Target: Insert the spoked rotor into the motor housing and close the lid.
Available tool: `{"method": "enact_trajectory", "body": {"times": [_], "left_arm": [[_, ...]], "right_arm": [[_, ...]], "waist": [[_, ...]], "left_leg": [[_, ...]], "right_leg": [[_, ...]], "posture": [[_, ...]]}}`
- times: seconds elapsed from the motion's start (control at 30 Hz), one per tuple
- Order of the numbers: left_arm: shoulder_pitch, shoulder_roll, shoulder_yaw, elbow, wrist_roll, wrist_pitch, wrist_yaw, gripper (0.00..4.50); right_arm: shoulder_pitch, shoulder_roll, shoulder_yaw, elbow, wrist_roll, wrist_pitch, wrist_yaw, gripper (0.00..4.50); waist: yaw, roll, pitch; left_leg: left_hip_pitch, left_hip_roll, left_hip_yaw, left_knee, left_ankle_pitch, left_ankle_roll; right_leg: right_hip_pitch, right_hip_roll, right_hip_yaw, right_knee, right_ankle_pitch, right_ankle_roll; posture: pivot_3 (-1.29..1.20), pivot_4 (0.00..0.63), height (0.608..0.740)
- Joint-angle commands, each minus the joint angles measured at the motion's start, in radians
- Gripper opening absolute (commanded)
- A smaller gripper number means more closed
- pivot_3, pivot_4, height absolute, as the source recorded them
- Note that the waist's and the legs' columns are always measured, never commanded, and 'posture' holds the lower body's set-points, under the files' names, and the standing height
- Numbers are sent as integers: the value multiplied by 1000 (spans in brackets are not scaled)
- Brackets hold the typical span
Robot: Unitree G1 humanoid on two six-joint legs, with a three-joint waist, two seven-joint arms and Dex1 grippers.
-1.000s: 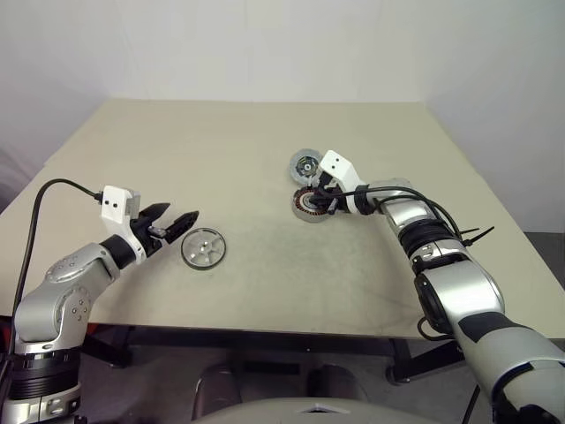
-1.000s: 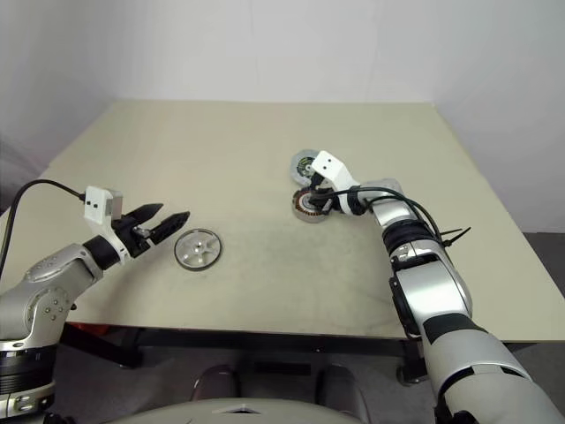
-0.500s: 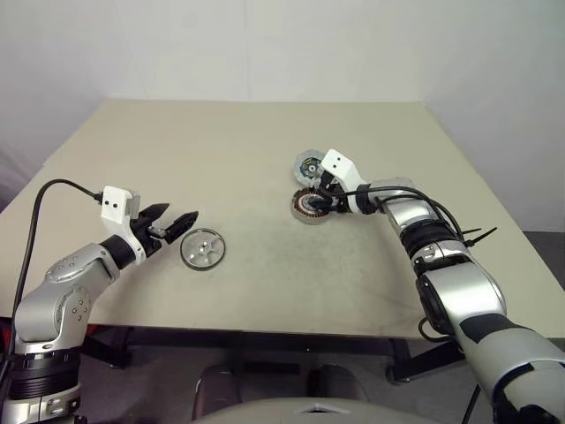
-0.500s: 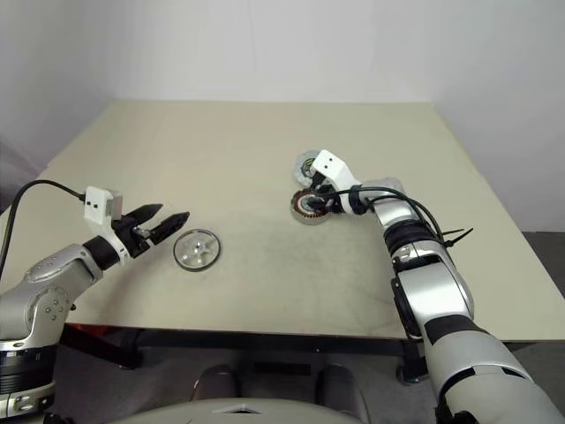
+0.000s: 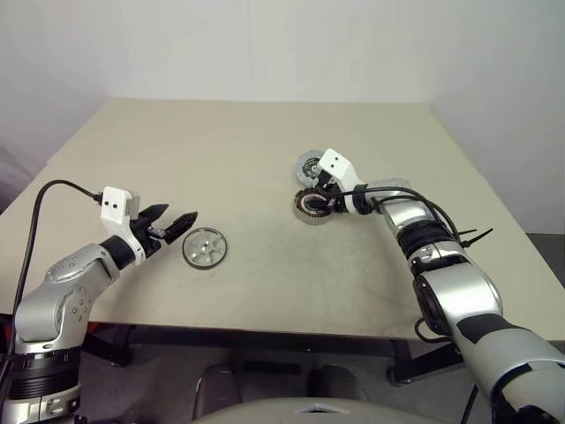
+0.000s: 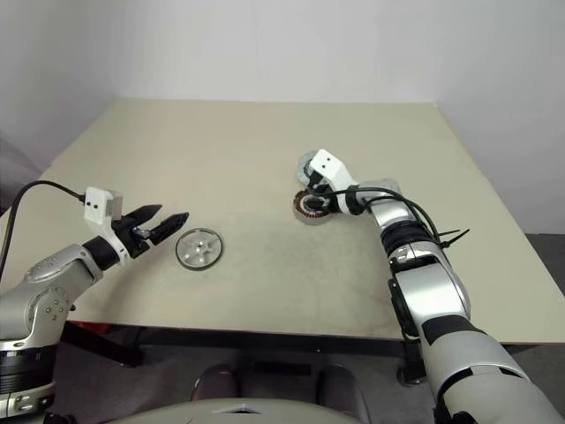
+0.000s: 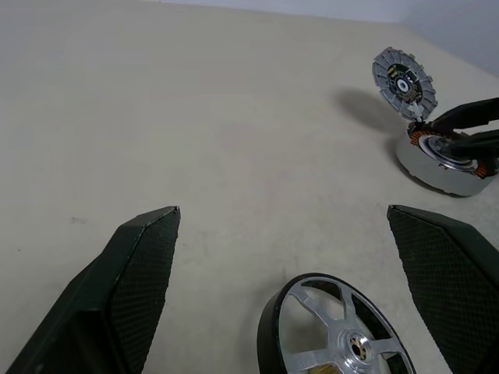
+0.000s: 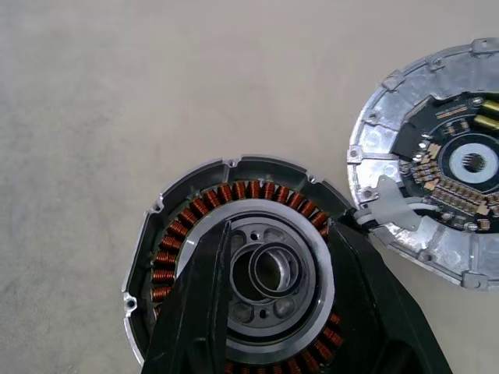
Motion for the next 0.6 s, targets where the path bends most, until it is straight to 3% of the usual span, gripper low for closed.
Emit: {"method": "enact_trajectory", "body": {"times": [0.03, 0.23, 0.6], "left_arm": [[-6, 9, 11, -15, 4, -19, 1, 4500], [-10, 10, 10, -8, 10, -19, -2, 4500], [-9, 12, 16, -10, 13, -16, -4, 4500]], "right_arm": [[-51, -2, -41, -31, 38, 12, -2, 1791], [-66, -19, -36, -7, 18, -8, -30, 11], [-43, -12, -17, 49, -12, -37, -43, 11]], "waist": [[0, 0, 0], [0, 0, 0], [0, 0, 1]], "left_leg": [[0, 0, 0, 0, 0, 0], [0, 0, 0, 0, 0, 0], [0, 0, 0, 0, 0, 0]], "right_leg": [[0, 0, 0, 0, 0, 0], [0, 0, 0, 0, 0, 0], [0, 0, 0, 0, 0, 0]], "posture": [[0, 0, 740], [0, 0, 740], [0, 0, 740]]}}
